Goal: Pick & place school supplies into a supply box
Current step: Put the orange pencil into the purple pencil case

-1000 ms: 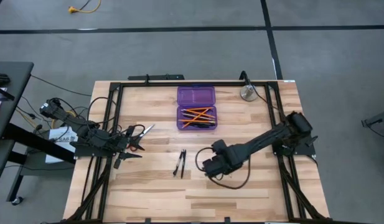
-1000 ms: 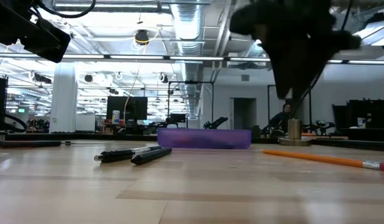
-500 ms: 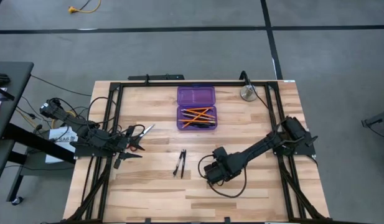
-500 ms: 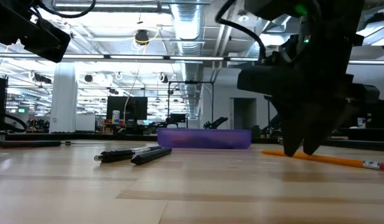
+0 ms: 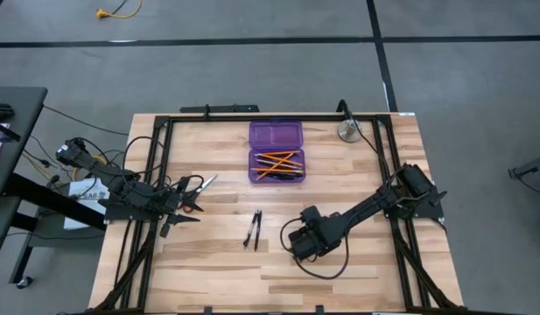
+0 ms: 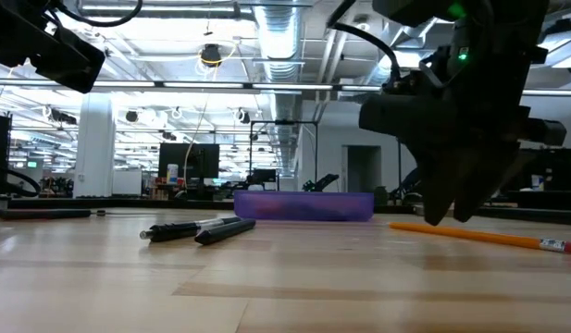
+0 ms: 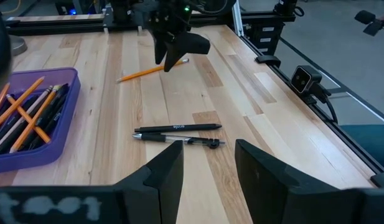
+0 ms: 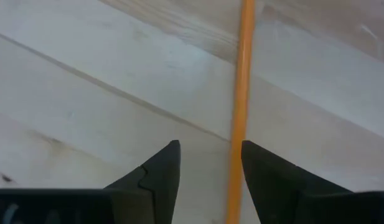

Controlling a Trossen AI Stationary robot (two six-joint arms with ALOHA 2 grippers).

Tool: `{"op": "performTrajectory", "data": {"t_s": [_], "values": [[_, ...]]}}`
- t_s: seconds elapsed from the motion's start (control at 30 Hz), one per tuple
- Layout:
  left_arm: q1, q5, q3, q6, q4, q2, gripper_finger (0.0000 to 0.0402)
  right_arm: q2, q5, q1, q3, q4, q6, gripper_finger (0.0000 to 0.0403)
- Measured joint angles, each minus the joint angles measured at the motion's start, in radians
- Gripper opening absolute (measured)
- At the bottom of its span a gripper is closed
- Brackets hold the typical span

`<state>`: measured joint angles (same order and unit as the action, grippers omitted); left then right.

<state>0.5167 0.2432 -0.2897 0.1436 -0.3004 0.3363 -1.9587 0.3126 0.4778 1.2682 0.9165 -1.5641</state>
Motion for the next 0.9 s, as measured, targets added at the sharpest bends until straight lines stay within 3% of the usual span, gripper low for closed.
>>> {"op": "performTrajectory", "data": {"t_s": [0.6, 0.9], "values": [[0.0, 0.0, 0.0, 0.0, 0.0, 0.0, 0.0132, -0.013, -0.029, -0.004, -0.001, 0.024, 0.0, 0.0157], [0.0, 0.0, 0.0, -0.001, -0.001, 0.0, 0.0132, -0.087, -0.073, -0.02, -0.005, -0.006, -0.012, 0.0156]]}}
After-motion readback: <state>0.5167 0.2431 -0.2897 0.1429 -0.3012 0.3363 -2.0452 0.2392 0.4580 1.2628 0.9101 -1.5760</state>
